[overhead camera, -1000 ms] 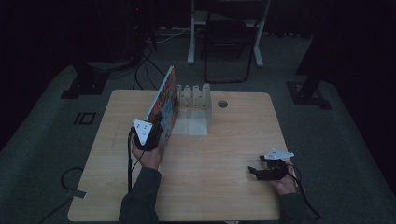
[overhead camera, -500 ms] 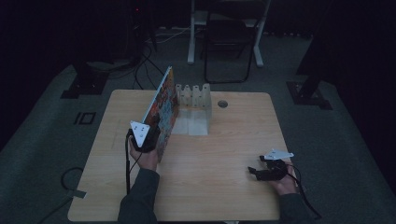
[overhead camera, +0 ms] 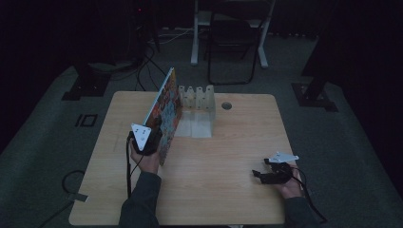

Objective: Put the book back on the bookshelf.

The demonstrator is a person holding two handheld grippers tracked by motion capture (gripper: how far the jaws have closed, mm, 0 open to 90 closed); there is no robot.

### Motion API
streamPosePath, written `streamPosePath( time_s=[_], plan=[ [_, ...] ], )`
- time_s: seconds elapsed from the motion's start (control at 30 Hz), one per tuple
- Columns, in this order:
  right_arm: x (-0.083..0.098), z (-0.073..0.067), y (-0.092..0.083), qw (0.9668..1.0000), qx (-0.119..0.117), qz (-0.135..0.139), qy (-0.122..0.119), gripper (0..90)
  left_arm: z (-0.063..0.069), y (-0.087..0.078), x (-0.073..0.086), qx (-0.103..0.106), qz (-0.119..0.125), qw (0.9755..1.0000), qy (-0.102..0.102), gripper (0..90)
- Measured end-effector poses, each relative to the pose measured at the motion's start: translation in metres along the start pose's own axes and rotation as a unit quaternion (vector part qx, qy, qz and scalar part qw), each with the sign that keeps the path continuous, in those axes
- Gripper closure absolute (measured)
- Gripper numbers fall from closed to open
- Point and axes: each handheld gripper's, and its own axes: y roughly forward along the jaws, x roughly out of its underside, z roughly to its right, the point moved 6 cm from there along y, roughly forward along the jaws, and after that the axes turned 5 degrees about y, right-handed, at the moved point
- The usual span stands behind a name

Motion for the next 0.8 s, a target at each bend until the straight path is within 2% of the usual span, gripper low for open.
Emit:
streamPosePath(
  time_s=[0.23,0.27,0.4,0.53,0.8],
  plan=[
    [0.0,0.0,0.0,1.0,0.0,0.0,0.0,21.1,-0.005,-0.002,0.003,0.001,0.002,1.0,-0.006,65.7],
    [0.0,0.0,0.0,1.0,0.0,0.0,0.0,21.1,-0.006,-0.003,0.004,0.0,0.004,1.0,-0.007,60.2],
    [0.0,0.0,0.0,1.0,0.0,0.0,0.0,21.1,-0.007,-0.005,0.004,-0.001,0.005,1.0,-0.006,54.0],
    [0.0,0.0,0.0,1.0,0.0,0.0,0.0,21.1,-0.008,-0.011,0.004,0.015,0.005,0.9999,-0.003,46.4],
    [0.0,0.0,0.0,1.0,0.0,0.0,0.0,21.1,-0.007,-0.023,0.003,0.034,0.006,0.9994,0.004,42.1]
  ],
)
